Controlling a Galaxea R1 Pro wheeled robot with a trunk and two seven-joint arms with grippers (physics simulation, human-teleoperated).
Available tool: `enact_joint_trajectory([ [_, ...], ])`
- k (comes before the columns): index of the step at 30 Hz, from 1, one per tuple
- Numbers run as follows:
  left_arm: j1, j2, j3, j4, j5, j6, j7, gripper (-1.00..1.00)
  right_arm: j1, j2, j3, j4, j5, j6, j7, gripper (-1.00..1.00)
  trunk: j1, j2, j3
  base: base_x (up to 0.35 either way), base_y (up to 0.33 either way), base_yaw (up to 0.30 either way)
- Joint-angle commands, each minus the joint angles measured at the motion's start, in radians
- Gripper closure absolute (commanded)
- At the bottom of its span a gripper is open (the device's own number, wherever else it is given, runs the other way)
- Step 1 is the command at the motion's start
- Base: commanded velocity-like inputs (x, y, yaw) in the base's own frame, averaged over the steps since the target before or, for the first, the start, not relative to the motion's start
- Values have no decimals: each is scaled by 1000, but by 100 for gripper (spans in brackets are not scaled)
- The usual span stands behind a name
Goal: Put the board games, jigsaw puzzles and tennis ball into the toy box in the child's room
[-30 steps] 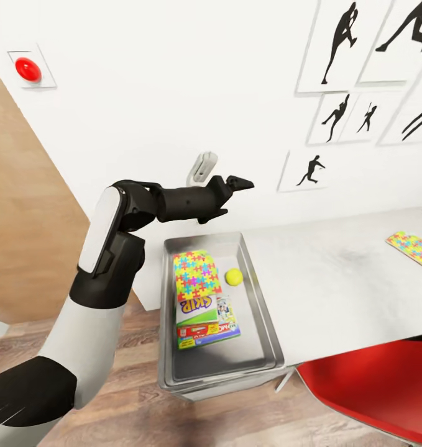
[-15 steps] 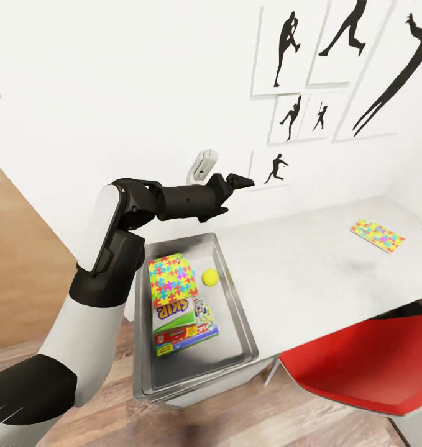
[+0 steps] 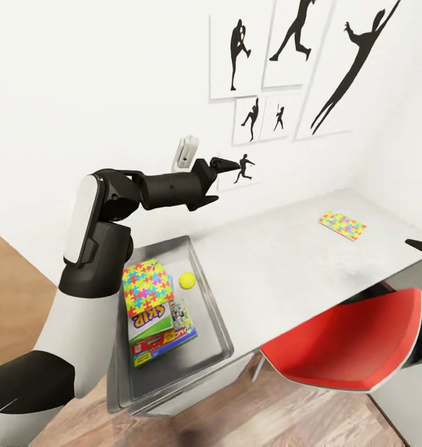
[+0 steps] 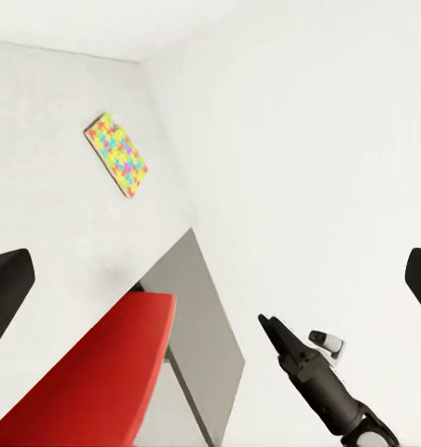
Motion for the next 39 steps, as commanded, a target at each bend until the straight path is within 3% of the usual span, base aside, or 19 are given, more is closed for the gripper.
enact_joint_trajectory([
  [1, -1, 0, 1, -1, 9, 1, 10, -100, -2, 0, -1, 0, 10, 5, 10, -100, 1, -2, -1, 0, 0, -257],
  [7, -6, 0, -10, -1, 11, 2, 13, -100, 2, 22, -2, 2, 19, -40, 9, -100, 1, -2, 4, 0, 0, -257],
  [17, -7, 1, -21, -1, 18, 4, 10, -100, 5, 34, -3, 1, 25, -71, 10, -100, 1, -2, 12, 0, 0, -257],
  [39, -2, 10, -21, 1, 15, 6, 13, -100, 5, 35, -2, 1, 27, -75, 10, -100, 1, -2, 30, 0, 0, -257],
])
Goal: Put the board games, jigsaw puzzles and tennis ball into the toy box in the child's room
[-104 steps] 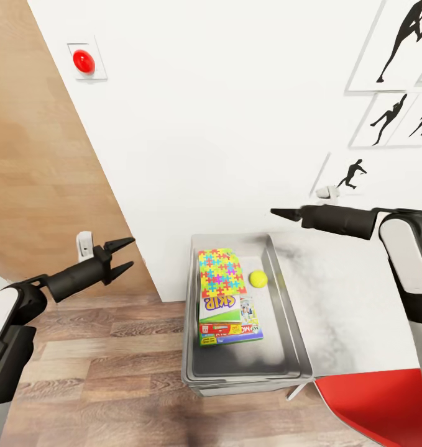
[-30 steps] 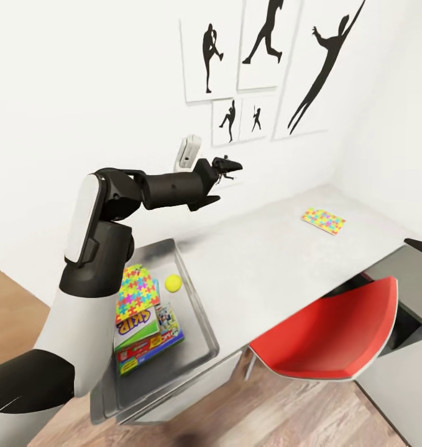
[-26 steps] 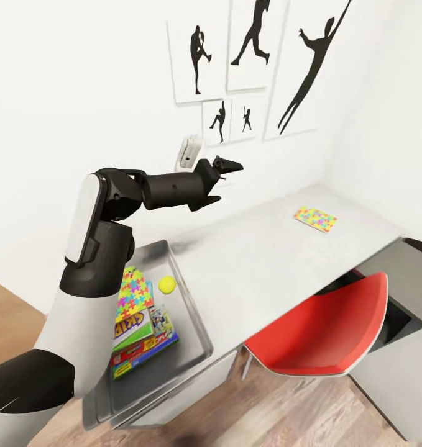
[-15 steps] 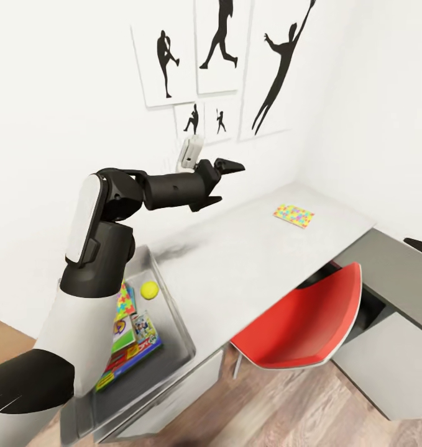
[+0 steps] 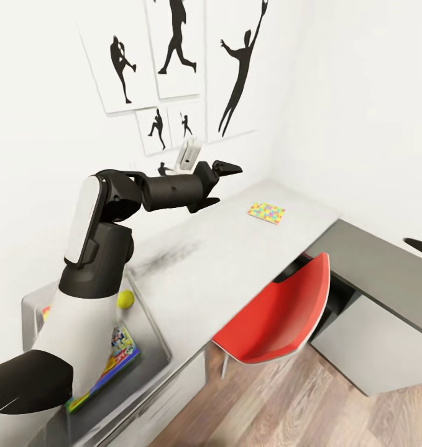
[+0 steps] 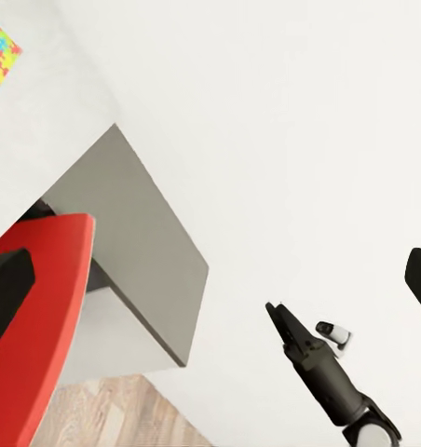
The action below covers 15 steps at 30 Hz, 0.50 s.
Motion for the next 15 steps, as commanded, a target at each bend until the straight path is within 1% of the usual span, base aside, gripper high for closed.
enact_joint_trajectory([
  [1, -1, 0, 1, -1, 9, 1, 10, -100, -2, 0, -1, 0, 7, 5, 8, -100, 1, -2, -1, 0, 0, -257],
  [8, 0, 22, 0, 2, 11, 1, 10, -100, -2, 3, 1, 0, 7, 5, 7, -100, 1, -2, 5, 0, 0, -257],
  [15, 1, 31, 0, 2, 12, 1, 10, -100, -2, 13, 3, -1, 7, 6, 7, -100, 1, -2, 11, 0, 0, -257],
])
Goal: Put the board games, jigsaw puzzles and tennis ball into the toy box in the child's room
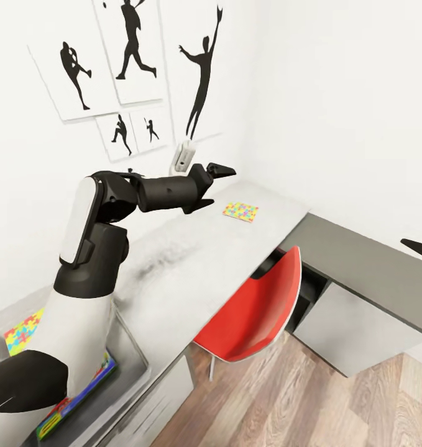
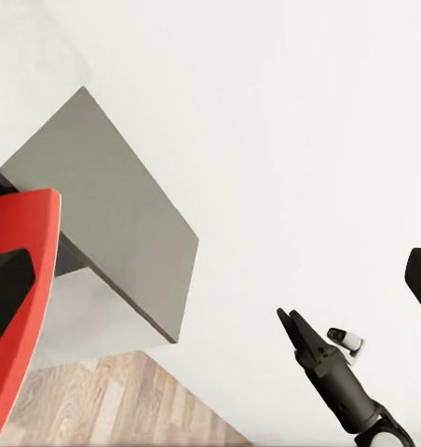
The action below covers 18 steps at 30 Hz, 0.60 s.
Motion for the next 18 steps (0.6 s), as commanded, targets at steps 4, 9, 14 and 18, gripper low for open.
enact_joint_trajectory([
  [4, 2, 2, 3, -2, 5, 1, 10, -100, -2, 3, 0, 0, 7, 5, 8, -100, 1, -2, 1, 0, 0, -257],
  [9, 4, 4, 3, -3, 2, 1, 11, -100, -2, 4, 1, 0, 7, 6, 8, -100, 1, -2, 6, 0, 0, -257],
  [14, 5, 4, 4, -3, -2, 1, 12, -100, -2, 5, 3, 0, 7, 7, 8, -100, 1, -2, 10, 0, 0, -257],
  [18, 5, 5, 4, -3, -4, 1, 14, -100, -2, 5, 4, 0, 7, 7, 8, -100, 1, -2, 13, 0, 0, -257],
])
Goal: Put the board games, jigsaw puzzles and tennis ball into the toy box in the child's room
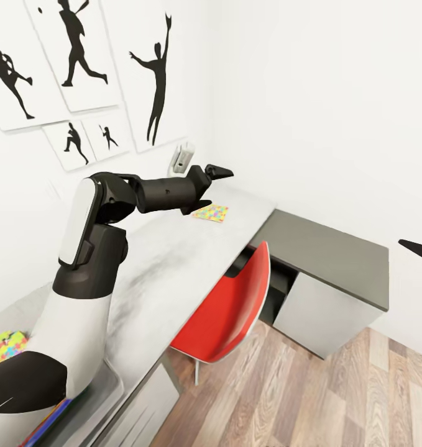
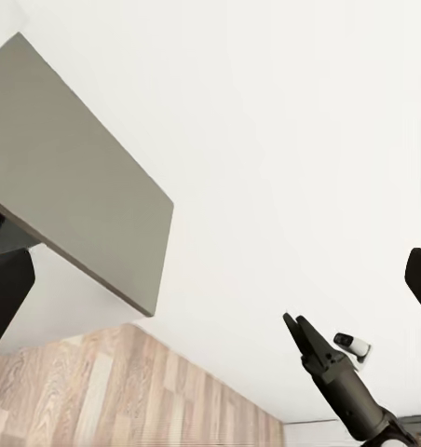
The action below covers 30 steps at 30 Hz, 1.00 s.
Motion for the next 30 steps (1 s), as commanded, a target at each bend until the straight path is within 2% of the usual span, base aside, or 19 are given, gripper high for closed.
enact_joint_trajectory([
  [1, -2, 0, 1, -1, 8, 1, 13, -100, -2, 0, -1, 0, 7, 5, 8, -100, 1, -2, -1, 0, 0, -257],
  [9, -7, -1, 0, -1, 7, 1, 50, -100, -2, 0, 0, 0, 7, 8, 8, -100, 1, -2, 6, 0, 0, -257],
  [30, -9, 0, -1, -2, 6, 1, 60, -100, -2, 0, 0, 1, 6, 11, 7, -100, 1, -2, 23, 0, 0, -257],
])
